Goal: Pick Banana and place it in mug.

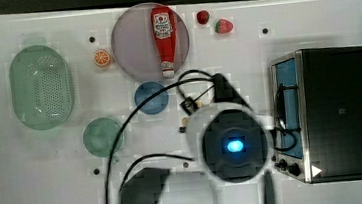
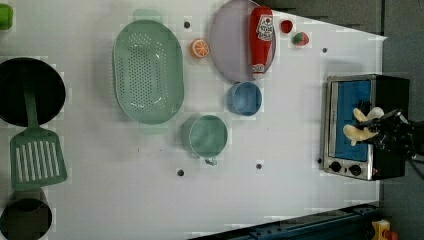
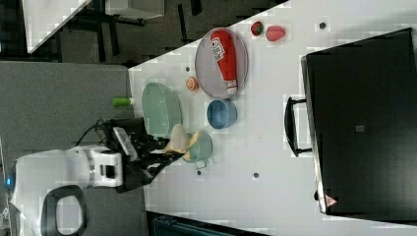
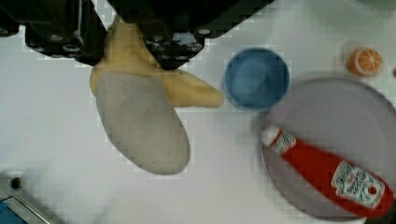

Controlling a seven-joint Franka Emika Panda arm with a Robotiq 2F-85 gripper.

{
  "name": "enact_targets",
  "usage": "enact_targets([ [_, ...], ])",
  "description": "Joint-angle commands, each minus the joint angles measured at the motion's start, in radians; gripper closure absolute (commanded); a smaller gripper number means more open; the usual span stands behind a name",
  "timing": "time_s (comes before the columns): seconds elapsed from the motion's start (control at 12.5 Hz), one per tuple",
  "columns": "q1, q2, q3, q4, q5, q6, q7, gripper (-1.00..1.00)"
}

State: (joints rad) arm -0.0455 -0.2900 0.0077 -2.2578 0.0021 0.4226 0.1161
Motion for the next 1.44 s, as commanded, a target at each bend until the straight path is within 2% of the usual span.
enact_targets([
  [0.08,0.054,0.032,0.116,0.011,0.014,-0.021,0.129,0.46],
  [0.48,0.071,0.084,0.317,0.010,0.114,0.038,0.318,0.46],
  [0.8,0.074,0.195,0.439,-0.002,0.114,0.168,0.550,0.46],
  [1.04,0.074,0.320,0.479,-0.003,0.090,0.258,0.676,0.46],
  [1.28,0.075,0.422,0.480,-0.001,-0.020,0.333,0.721,0.46],
  [1.44,0.075,0.476,0.478,-0.014,-0.021,0.409,0.752,0.46],
])
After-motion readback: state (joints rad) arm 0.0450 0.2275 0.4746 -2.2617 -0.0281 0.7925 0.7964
